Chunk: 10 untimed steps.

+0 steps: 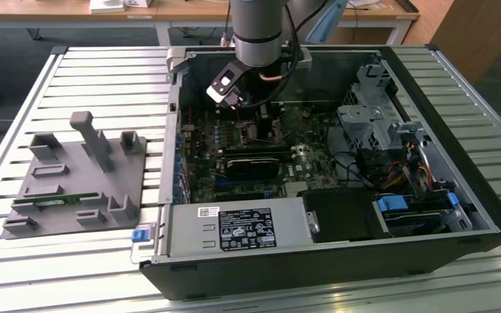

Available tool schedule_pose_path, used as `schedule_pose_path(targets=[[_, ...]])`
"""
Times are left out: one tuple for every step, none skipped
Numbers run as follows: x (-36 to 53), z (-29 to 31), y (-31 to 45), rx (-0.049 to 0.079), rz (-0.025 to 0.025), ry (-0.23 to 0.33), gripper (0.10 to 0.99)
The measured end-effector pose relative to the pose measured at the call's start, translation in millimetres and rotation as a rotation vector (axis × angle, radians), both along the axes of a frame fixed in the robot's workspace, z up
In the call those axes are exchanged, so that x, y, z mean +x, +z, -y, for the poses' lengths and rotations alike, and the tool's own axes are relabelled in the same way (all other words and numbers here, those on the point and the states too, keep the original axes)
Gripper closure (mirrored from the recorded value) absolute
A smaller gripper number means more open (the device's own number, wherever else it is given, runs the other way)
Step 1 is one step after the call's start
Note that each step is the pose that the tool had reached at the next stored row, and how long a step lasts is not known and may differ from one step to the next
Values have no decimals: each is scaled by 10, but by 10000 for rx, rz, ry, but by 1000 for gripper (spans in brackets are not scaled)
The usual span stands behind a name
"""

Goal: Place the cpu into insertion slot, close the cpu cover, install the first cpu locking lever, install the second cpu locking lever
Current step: 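Place the cpu into insertion slot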

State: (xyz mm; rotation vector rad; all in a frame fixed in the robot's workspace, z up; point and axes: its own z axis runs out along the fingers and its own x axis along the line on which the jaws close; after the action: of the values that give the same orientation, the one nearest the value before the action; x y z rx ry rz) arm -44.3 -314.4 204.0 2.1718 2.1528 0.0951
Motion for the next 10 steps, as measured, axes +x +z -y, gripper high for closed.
schedule_pose_path(targets=[[0, 0, 7, 0, -3, -1, 557], [1, 0, 18, 0, -8, -1, 616], [2, 0, 29, 0, -17, 0, 616], [3, 0, 39, 0, -29, -1, 675], [4, 0, 50, -1, -44, -2, 733], [6, 0, 62, 0, -61, -1, 733], [8, 0, 74, 2, -80, -2, 792], [10, 0, 86, 3, -101, -2, 851], [12, 0, 99, 4, -126, -2, 851], [15, 0, 110, 6, -152, -2, 910]])
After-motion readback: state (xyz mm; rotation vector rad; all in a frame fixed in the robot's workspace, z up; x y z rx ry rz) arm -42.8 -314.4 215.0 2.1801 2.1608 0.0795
